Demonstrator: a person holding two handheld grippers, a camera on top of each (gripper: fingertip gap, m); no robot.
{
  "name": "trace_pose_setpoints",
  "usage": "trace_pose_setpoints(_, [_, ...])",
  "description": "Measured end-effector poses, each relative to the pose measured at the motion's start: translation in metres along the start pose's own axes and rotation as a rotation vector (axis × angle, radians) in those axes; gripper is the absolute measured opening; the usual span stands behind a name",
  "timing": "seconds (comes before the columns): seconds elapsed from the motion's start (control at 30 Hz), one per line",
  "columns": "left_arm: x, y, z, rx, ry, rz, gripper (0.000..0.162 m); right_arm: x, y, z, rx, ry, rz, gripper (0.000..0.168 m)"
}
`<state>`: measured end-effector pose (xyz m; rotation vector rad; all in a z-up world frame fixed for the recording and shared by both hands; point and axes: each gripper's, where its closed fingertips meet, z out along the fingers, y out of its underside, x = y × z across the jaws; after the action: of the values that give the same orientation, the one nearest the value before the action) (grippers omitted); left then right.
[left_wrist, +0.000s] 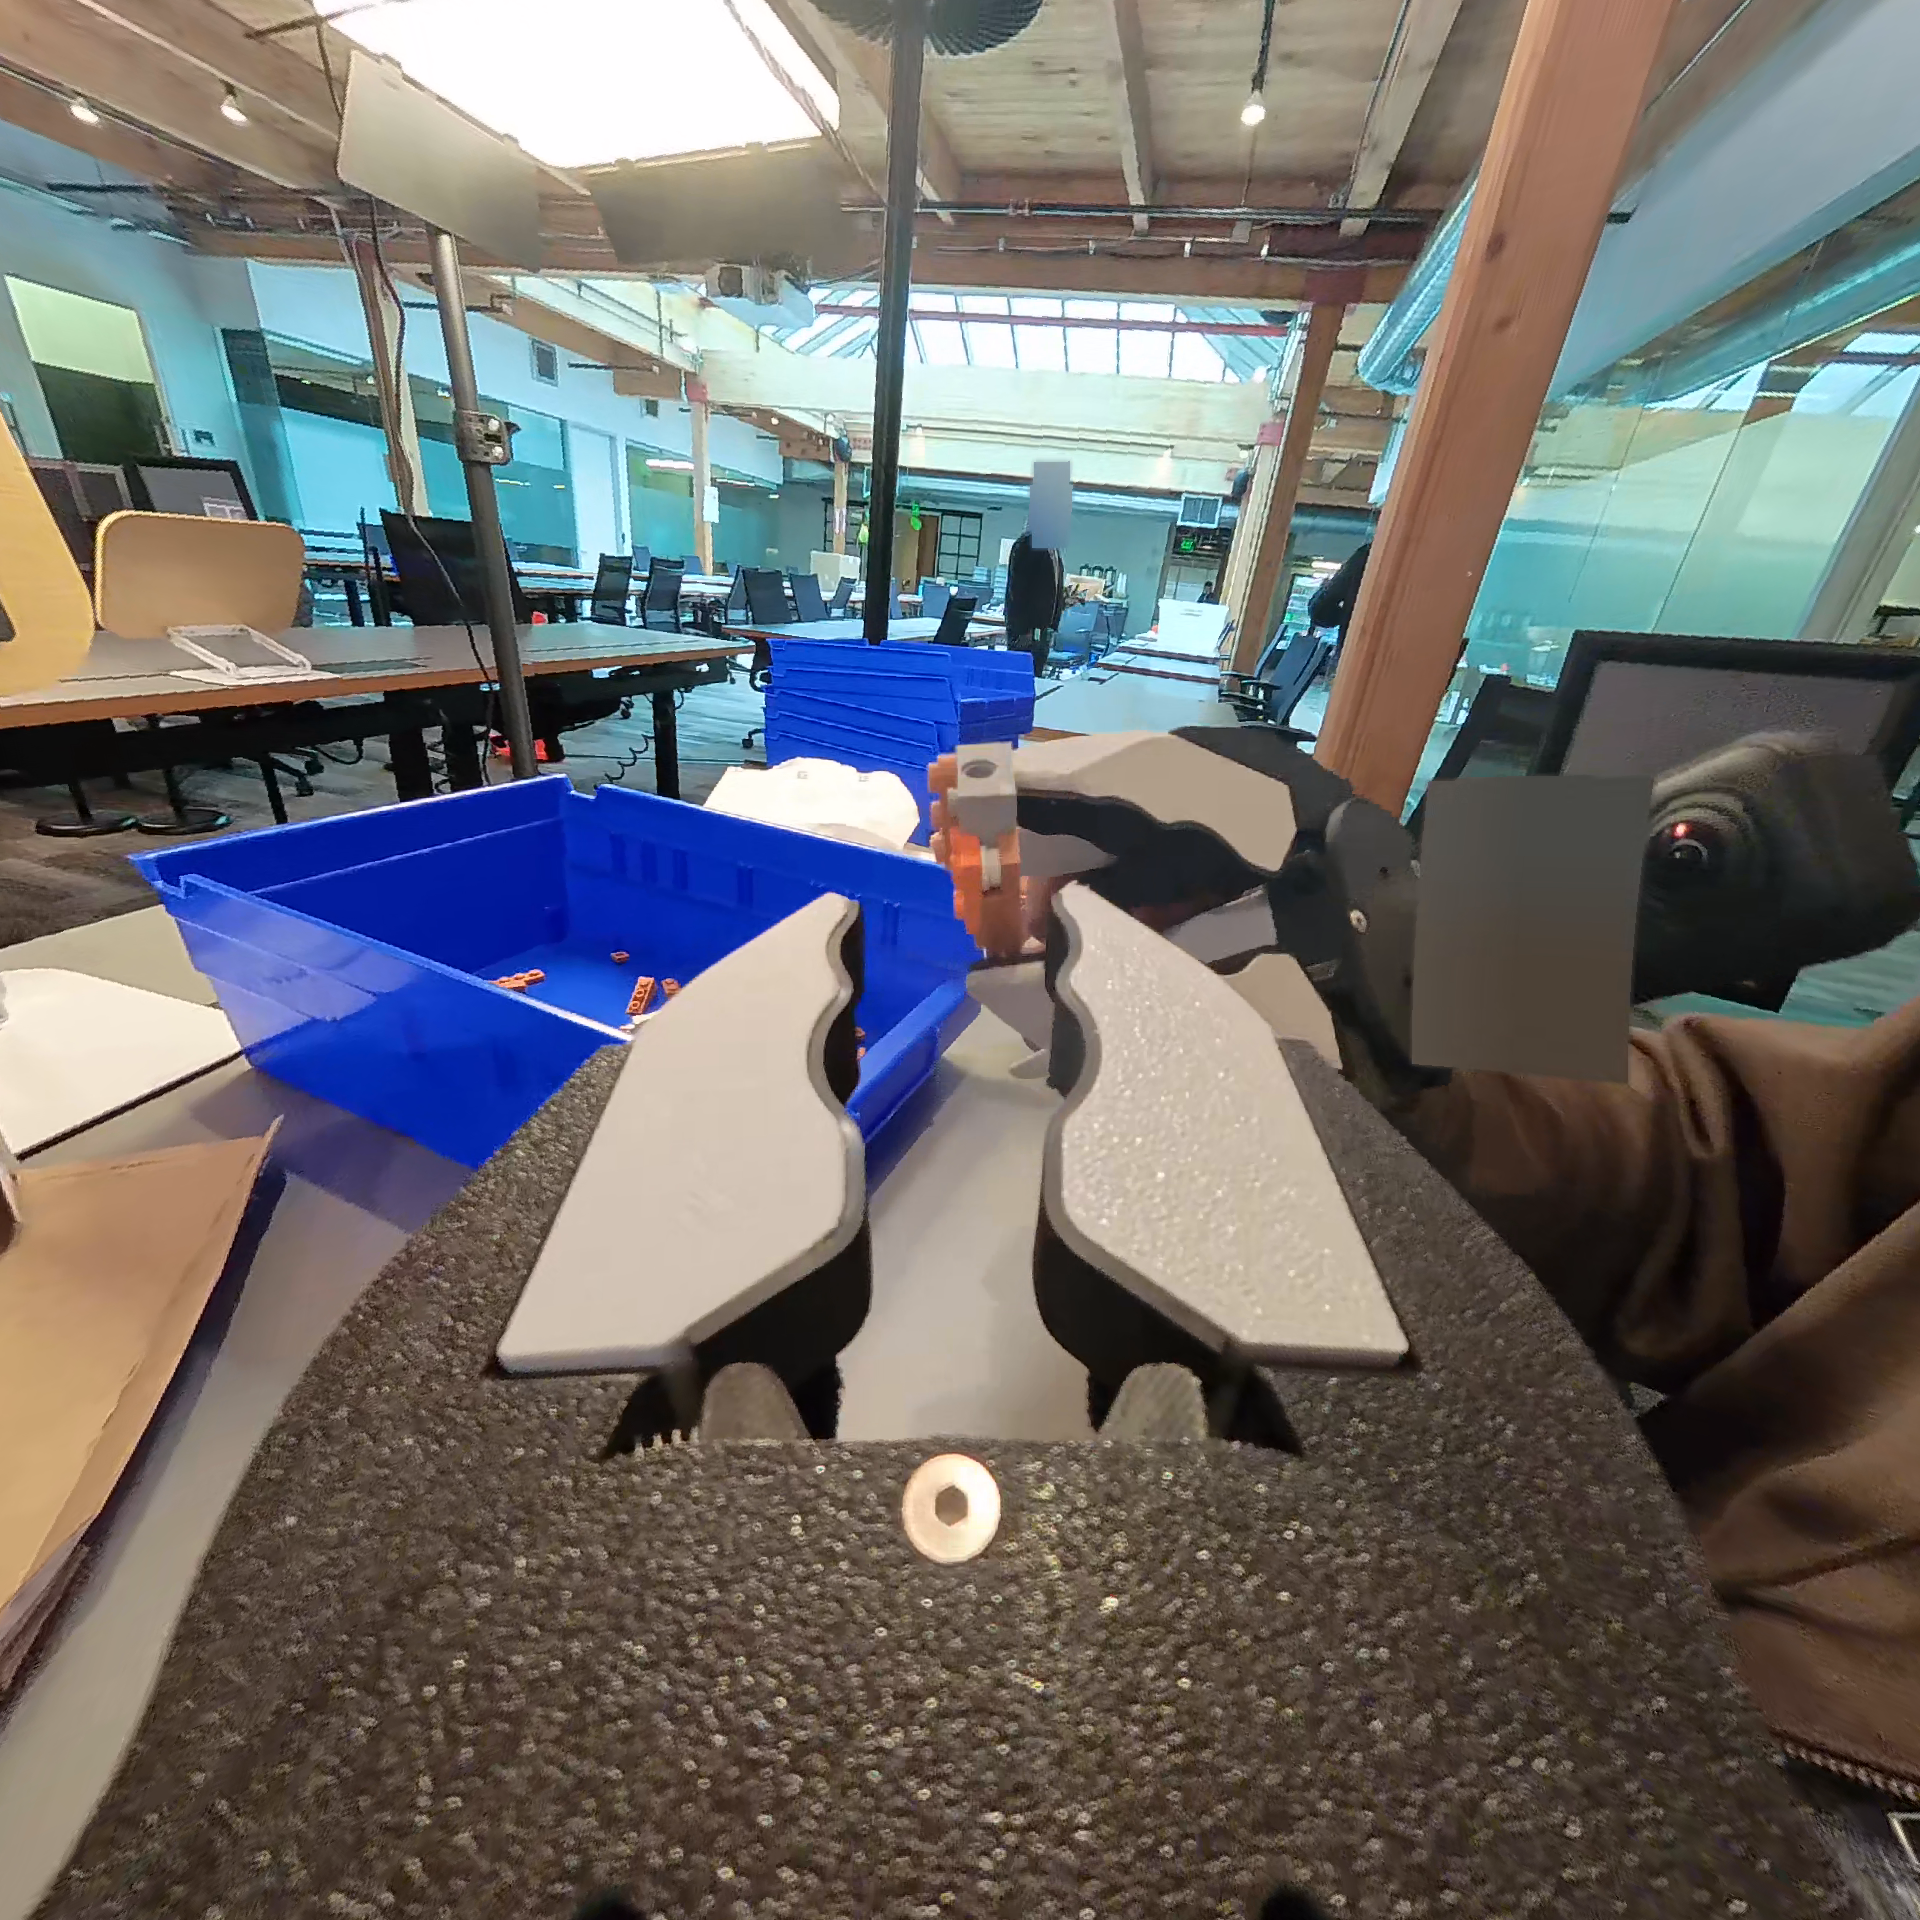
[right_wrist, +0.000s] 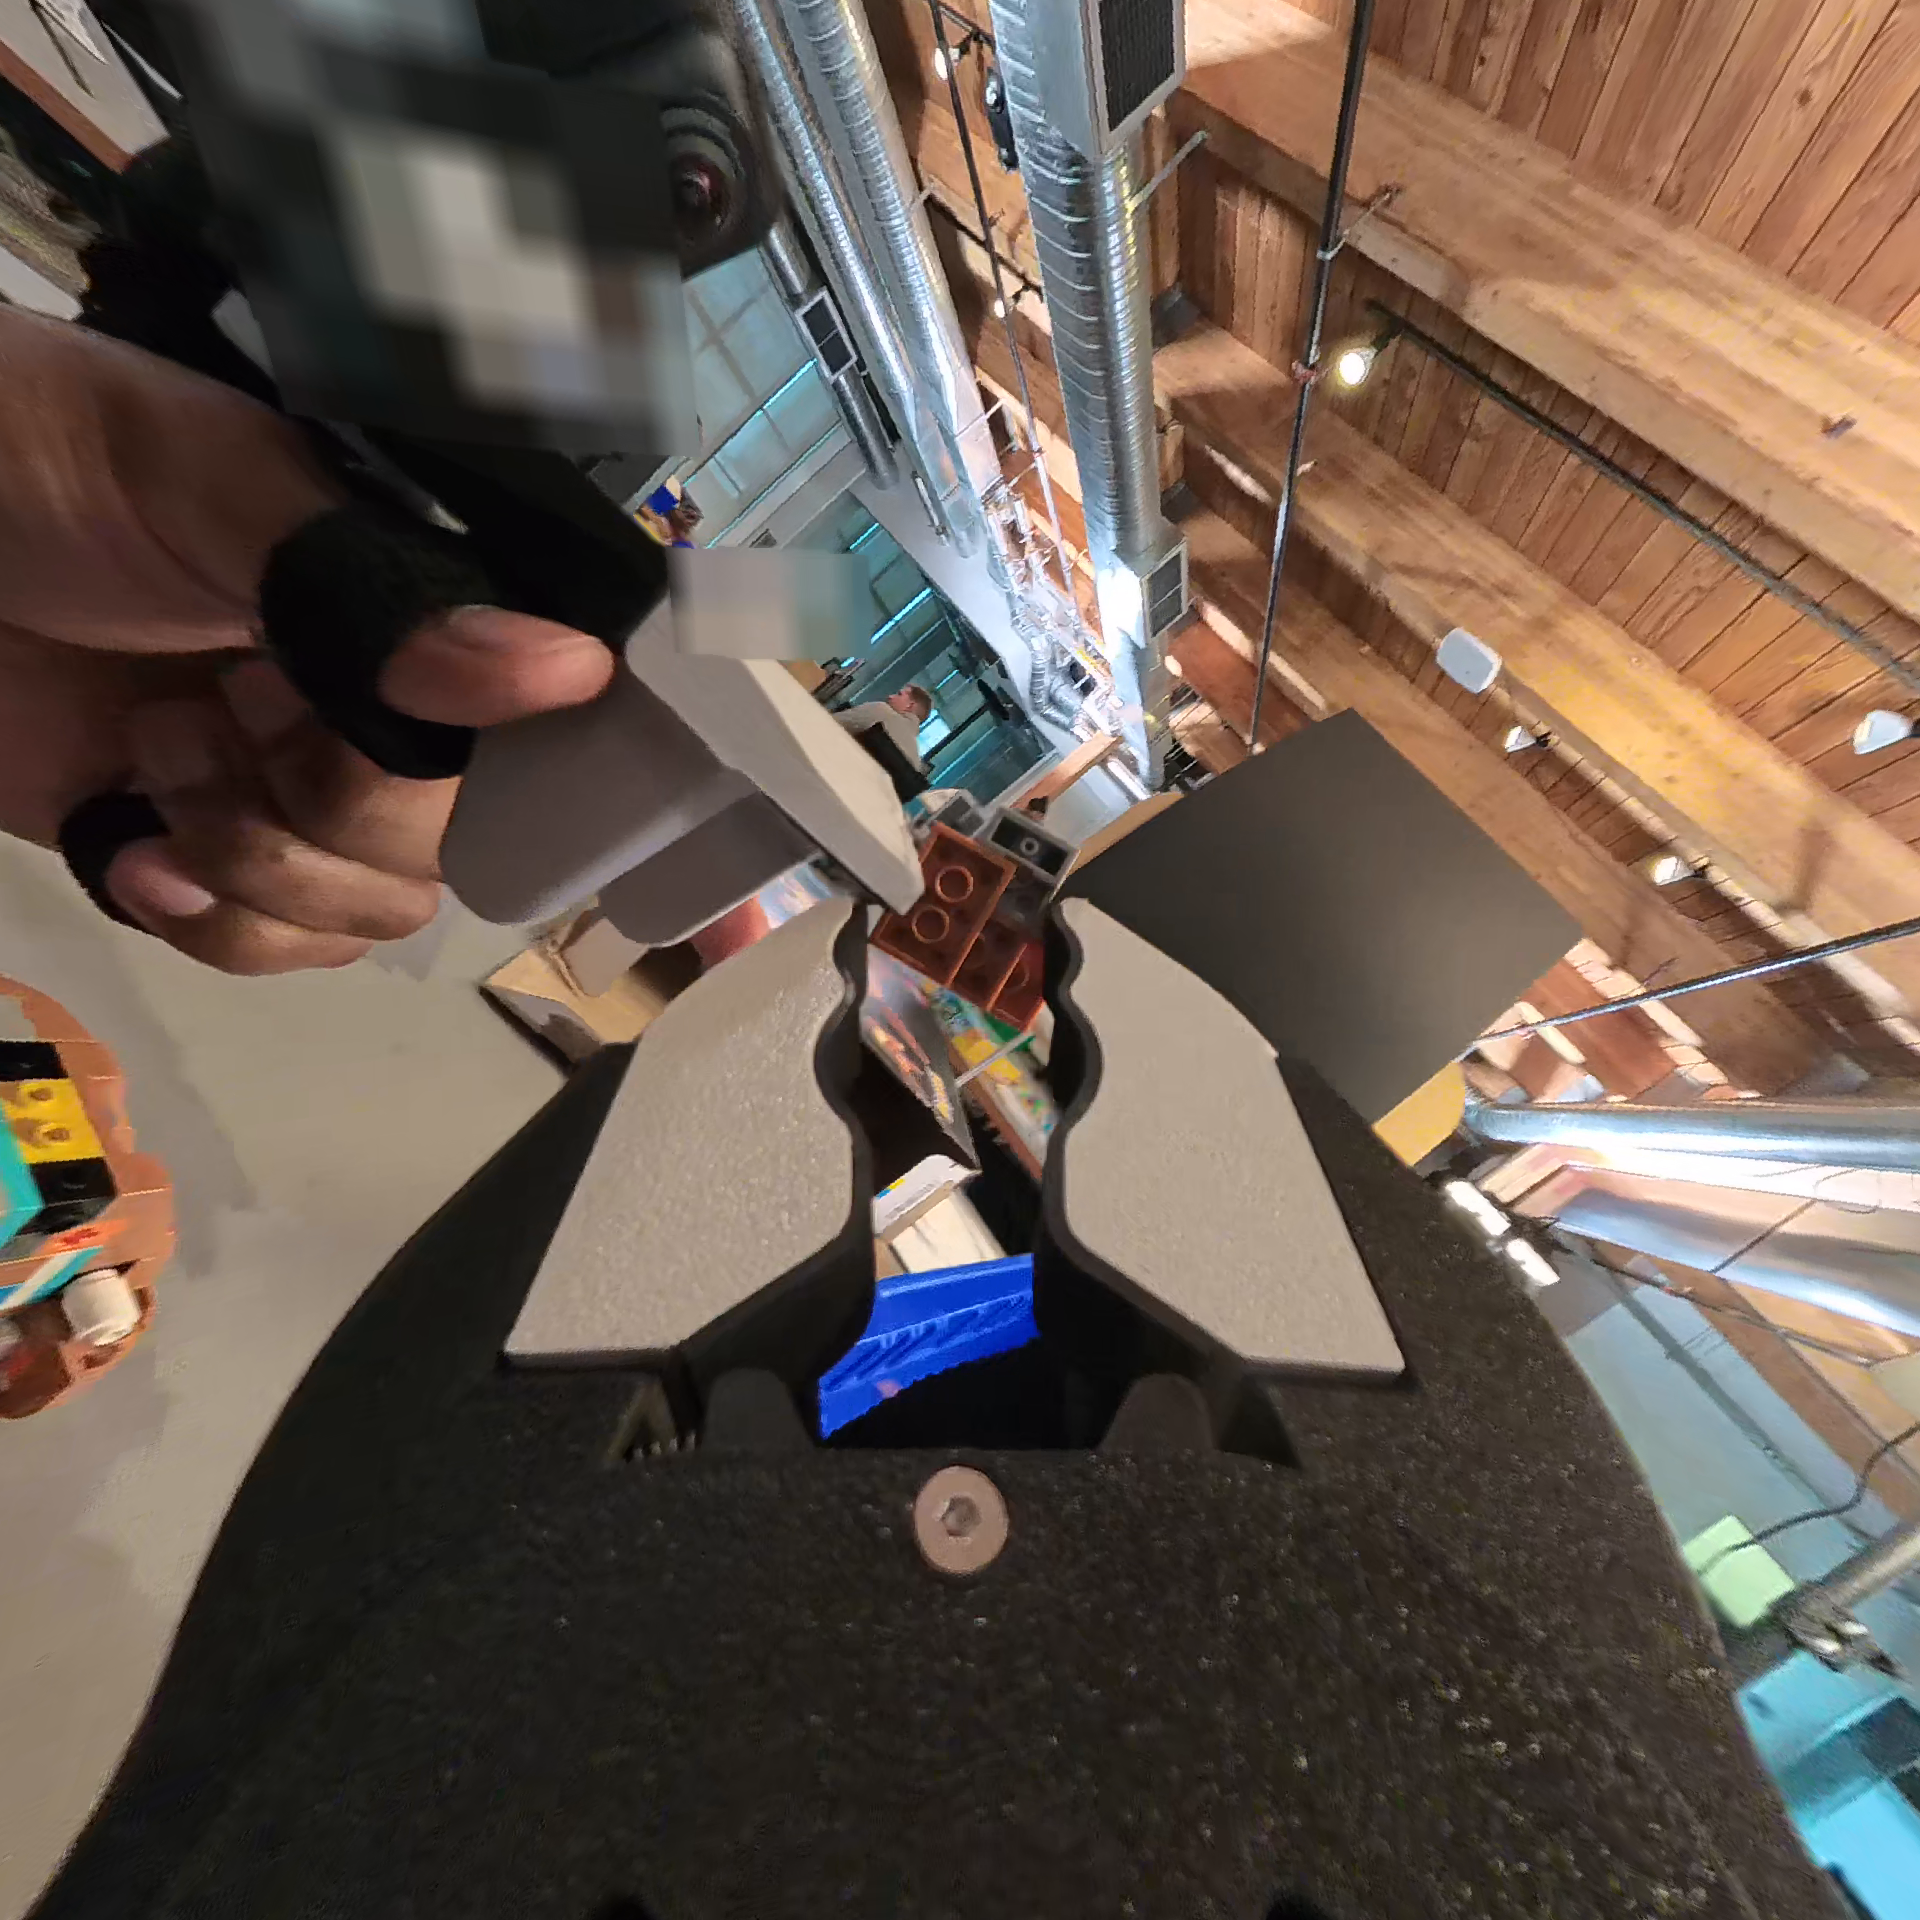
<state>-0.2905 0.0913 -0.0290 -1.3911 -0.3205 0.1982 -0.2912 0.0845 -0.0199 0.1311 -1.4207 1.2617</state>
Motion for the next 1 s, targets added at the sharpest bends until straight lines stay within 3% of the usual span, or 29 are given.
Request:
trace_pose_setpoints(0.17, [0.012,0.0,-0.001,0.012,0.071,0.021,0.012,-0.003,-0.008,-0.002,0.024,0.036,-0.102,0.031])
trace_pose_setpoints(0.37, [0.023,-0.008,-0.002,0.07,0.101,0.084,0.012,-0.001,-0.019,-0.007,0.072,0.088,-0.172,0.031])
trace_pose_setpoints(0.5, [0.029,-0.01,0.0,0.073,0.105,0.116,0.02,-0.005,-0.023,-0.008,0.089,0.107,-0.233,0.031])
trace_pose_setpoints(0.6, [0.03,-0.009,0.001,0.062,0.073,0.213,0.012,-0.007,-0.028,-0.009,0.112,0.116,-0.26,0.031])
trace_pose_setpoints(0.73, [0.026,-0.013,-0.002,0.041,-0.047,0.469,0.012,-0.008,-0.029,-0.011,0.137,0.072,-0.198,0.032])
trace_pose_setpoints(1.0, [0.012,-0.019,-0.012,-0.073,-0.408,1.297,0.012,-0.006,-0.024,-0.017,0.197,-0.215,0.244,0.035])
